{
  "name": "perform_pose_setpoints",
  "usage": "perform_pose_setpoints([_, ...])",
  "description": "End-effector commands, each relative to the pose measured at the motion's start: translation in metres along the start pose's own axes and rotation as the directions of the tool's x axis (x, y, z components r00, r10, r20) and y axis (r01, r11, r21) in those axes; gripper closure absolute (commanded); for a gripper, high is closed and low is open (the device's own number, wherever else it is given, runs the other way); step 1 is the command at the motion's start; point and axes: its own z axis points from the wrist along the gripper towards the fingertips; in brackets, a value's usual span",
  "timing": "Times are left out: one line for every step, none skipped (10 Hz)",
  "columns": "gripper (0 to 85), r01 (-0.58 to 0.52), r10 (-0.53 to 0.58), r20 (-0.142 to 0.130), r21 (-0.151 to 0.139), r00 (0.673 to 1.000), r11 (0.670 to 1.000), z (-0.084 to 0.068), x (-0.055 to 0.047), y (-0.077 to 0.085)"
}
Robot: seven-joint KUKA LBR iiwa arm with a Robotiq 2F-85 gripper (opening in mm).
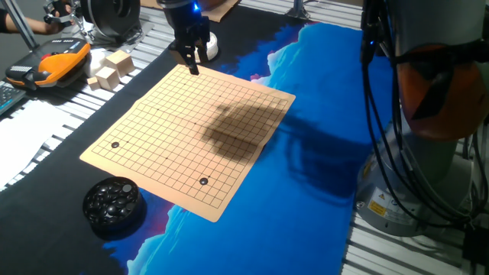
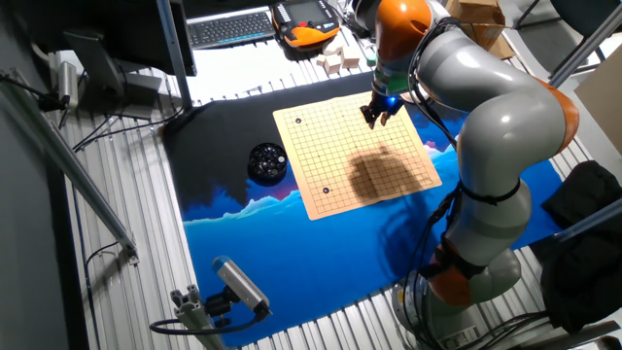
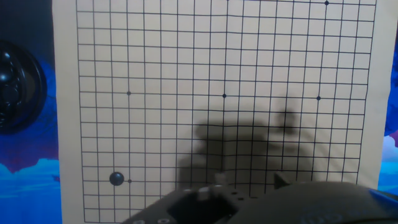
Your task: Play the first move as black on the 3-4 point in the upper right corner of the Go board
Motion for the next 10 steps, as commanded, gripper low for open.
perform_pose_setpoints([85.0, 0.0, 0.0, -0.001, 0.0, 1.0, 1.0, -0.0001, -0.0001, 0.0])
perform_pose_setpoints([85.0, 0.0, 0.0, -0.003, 0.0, 1.0, 1.0, -0.0001, -0.0002, 0.0])
perform_pose_setpoints([85.0, 0.0, 0.0, -0.003, 0.0, 1.0, 1.0, -0.0001, -0.0003, 0.0])
perform_pose_setpoints([85.0, 0.0, 0.0, -0.003, 0.0, 1.0, 1.0, -0.0001, -0.0002, 0.0])
perform_pose_setpoints([85.0, 0.0, 0.0, 0.003, 0.0, 1.0, 1.0, 0.0, 0.0002, 0.0001])
perform_pose_setpoints([85.0, 0.0, 0.0, 0.002, 0.0, 1.0, 1.0, -0.0001, 0.0001, 0.0])
perform_pose_setpoints([85.0, 0.003, -0.003, 0.0, 0.0, 1.0, 1.0, -0.0001, 0.0001, 0.0001])
perform_pose_setpoints([85.0, 0.006, -0.006, 0.0, 0.001, 1.0, 1.0, -0.0001, 0.0001, 0.0001])
perform_pose_setpoints([85.0, 0.008, -0.008, -0.001, 0.001, 1.0, 1.0, -0.0001, 0.0001, 0.0001])
perform_pose_setpoints([85.0, 0.008, -0.008, -0.001, 0.001, 1.0, 1.0, -0.0001, 0.0001, 0.0001])
